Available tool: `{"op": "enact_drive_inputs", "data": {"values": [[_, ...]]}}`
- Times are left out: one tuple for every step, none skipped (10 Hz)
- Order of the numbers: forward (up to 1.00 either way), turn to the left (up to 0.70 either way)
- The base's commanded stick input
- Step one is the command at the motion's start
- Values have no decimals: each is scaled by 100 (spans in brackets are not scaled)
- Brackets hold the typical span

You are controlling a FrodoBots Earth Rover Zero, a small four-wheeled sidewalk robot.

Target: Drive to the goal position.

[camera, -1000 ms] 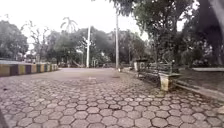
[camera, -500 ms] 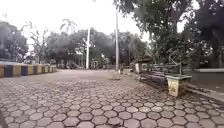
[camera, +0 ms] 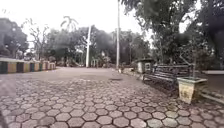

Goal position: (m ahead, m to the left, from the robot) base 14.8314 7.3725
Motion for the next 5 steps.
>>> {"op": "enact_drive_inputs", "data": {"values": [[0, 0], [0, 0], [0, 0], [0, 0], [0, 0]]}}
